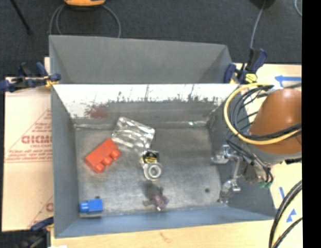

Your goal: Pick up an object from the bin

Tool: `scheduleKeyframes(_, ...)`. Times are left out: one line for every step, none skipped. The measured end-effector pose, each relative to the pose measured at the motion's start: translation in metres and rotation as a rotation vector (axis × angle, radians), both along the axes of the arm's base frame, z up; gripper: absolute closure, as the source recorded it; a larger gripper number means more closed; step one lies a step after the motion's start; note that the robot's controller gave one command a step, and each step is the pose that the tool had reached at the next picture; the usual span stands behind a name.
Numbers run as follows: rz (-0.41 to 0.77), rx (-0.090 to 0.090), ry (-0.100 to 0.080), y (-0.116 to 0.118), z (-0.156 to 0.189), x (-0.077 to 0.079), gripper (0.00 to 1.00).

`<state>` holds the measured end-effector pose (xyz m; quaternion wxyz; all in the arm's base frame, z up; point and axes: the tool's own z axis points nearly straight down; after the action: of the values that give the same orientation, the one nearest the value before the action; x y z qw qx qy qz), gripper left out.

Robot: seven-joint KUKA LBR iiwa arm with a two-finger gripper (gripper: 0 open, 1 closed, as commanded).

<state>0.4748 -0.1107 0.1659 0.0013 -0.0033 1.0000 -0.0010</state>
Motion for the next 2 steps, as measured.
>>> scheduleKeyframes(0.089,0.003,-0.001,0.057,-0.056,0.057,0.00)
scheduleKeyframes(0.240,-0.004,-0.002,0.118,-0.092,0.080,0.00)
